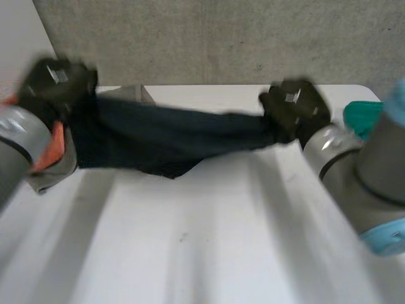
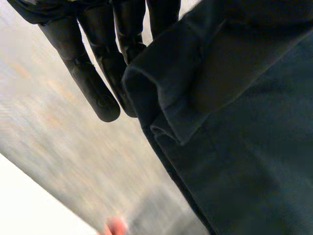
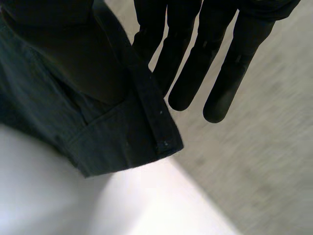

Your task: Fold the laundry.

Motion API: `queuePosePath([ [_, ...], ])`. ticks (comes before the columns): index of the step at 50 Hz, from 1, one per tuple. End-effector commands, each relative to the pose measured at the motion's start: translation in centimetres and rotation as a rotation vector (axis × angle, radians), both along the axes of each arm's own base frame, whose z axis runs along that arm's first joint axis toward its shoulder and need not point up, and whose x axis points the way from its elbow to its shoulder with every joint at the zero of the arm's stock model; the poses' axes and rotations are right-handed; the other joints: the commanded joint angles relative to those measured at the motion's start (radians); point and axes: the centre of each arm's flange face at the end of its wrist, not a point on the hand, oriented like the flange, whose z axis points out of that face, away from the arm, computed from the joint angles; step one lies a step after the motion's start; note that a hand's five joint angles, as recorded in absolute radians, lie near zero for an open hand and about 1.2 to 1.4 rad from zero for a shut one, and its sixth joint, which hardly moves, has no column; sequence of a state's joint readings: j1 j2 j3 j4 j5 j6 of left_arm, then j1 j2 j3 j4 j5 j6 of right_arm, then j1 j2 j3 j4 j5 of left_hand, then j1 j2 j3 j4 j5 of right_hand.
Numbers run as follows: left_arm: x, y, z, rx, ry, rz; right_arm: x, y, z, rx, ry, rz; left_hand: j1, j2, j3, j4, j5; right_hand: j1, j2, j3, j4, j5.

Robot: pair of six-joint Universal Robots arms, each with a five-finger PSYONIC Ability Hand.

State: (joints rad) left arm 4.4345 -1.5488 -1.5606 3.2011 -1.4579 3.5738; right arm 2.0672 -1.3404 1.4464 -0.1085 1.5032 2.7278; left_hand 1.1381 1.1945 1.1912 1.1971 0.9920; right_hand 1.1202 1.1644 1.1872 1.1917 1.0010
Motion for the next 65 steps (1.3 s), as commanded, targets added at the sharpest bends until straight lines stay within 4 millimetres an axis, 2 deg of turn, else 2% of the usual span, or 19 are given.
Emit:
queuePosePath([
  [1, 0.8, 5.6, 13.7, -0.303, 0.24, -0.048, -1.0, 1.0, 11.8, -0.212, -0.168, -0.006, 0.258, 0.202, 0.205, 0.199, 0.23, 0.276, 0.232, 0.209, 0.205, 0.221],
  [6, 1.4, 5.9, 18.5, -0.372, 0.349, -0.026, -1.7, 0.7, 16.8, -0.296, -0.265, -0.015, 0.258, 0.202, 0.205, 0.199, 0.23, 0.276, 0.232, 0.209, 0.205, 0.221],
  [8, 1.1, 5.3, 18.7, -0.353, 0.352, -0.027, -1.7, 0.1, 17.9, -0.31, -0.285, -0.025, 0.258, 0.202, 0.205, 0.199, 0.23, 0.276, 0.232, 0.209, 0.205, 0.221],
  [11, 0.2, 3.5, 17.9, -0.285, 0.34, -0.035, -1.4, -1.6, 17.6, -0.285, -0.281, -0.044, 0.258, 0.202, 0.205, 0.199, 0.23, 0.276, 0.232, 0.209, 0.205, 0.221],
  [17, -2.5, -1.1, 13.6, -0.148, 0.299, -0.066, -0.2, -5.9, 12.8, -0.167, -0.227, -0.109, 0.258, 0.202, 0.205, 0.199, 0.23, 0.276, 0.232, 0.209, 0.205, 0.221],
  [25, -7.1, -8.4, 3.1, 0.025, 0.228, -0.096, 1.3, -9.7, 2.5, 0.048, -0.114, -0.149, 0.258, 0.202, 0.205, 0.199, 0.23, 0.276, 0.232, 0.209, 0.205, 0.221],
  [26, -7.7, -9.6, 0.7, 0.056, 0.211, -0.094, 1.6, -10.6, 0.4, 0.064, -0.1, -0.161, 0.258, 0.202, 0.205, 0.199, 0.23, 0.276, 0.232, 0.209, 0.205, 0.221],
  [30, -9.2, -12.6, -3.9, 0.073, 0.187, -0.095, 2.0, -13.0, -4.1, 0.033, -0.072, -0.214, 0.258, 0.202, 0.205, 0.199, 0.23, 0.276, 0.232, 0.209, 0.205, 0.221],
  [34, -10.3, -15.0, -7.4, 0.072, 0.188, -0.095, 2.2, -15.4, -7.0, -0.074, -0.088, -0.273, 0.258, 0.202, 0.205, 0.199, 0.23, 0.276, 0.232, 0.209, 0.205, 0.221],
  [35, -10.5, -15.3, -7.6, 0.067, 0.191, -0.096, 2.4, -15.8, -7.4, -0.104, -0.1, -0.276, 0.154, 0.097, 0.101, 0.095, 0.125, 0.273, 0.229, 0.206, 0.201, 0.217],
  [36, -10.6, -15.6, -7.7, 0.059, 0.196, -0.097, 2.5, -16.2, -7.6, -0.137, -0.111, -0.279, -0.016, -0.072, -0.069, -0.075, -0.044, -0.021, -0.065, -0.088, -0.092, -0.076],
  [37, -10.7, -16.0, -7.4, 0.042, 0.212, -0.092, 2.7, -16.5, -7.7, -0.17, -0.123, -0.276, -0.451, -0.507, -0.504, -0.51, -0.479, -0.378, -0.423, -0.445, -0.45, -0.434],
  [38, -10.7, -16.1, -7.0, 0.033, 0.221, -0.086, 3.2, -16.9, -7.7, -0.23, -0.142, -0.276, -0.644, -0.7, -0.697, -0.703, -0.672, -0.946, -0.99, -1.013, -1.017, -1.001],
  [40, -10.7, -16.0, -6.3, 0.024, 0.238, -0.076, 3.5, -17.1, -7.7, -0.278, -0.139, -0.28, -0.964, -1.02, -1.017, -1.023, -0.992, -0.946, -0.99, -1.013, -1.017, -1.001],
  [44, -10.4, -14.8, -3.9, 0.025, 0.25, -0.049, 3.5, -16.4, -6.4, -0.314, -0.083, -0.285, -0.964, -1.02, -1.017, -1.023, -0.992, -0.946, -0.99, -1.013, -1.017, -1.001],
  [48, -9.6, -12.8, -1.7, 0.034, 0.223, -0.029, 2.8, -14.8, -3.6, -0.265, -0.072, -0.255, -0.964, -1.02, -1.017, -1.023, -0.992, -0.946, -0.99, -1.013, -1.017, -1.001],
  [53, -8.3, -8.5, 0.0, 0.089, 0.158, -0.034, 1.1, -11.6, -0.7, -0.115, -0.015, -0.151, -0.964, -1.02, -1.017, -1.023, -0.992, -0.946, -0.99, -1.013, -1.017, -1.001],
  [60, -6.7, -2.7, -1.0, 0.244, 0.081, -0.065, -1.3, -7.1, -0.7, 0.13, 0.149, -0.031, -0.964, -1.02, -1.017, -1.023, -0.992, -0.946, -0.99, -1.013, -1.017, -1.001],
  [65, -4.5, 3.0, -4.0, 0.464, -0.027, -0.082, -4.0, -2.9, -2.6, 0.337, 0.306, 0.041, -0.922, -0.978, -0.975, -0.981, -0.95, -0.767, -0.812, -0.834, -0.839, -0.823],
])
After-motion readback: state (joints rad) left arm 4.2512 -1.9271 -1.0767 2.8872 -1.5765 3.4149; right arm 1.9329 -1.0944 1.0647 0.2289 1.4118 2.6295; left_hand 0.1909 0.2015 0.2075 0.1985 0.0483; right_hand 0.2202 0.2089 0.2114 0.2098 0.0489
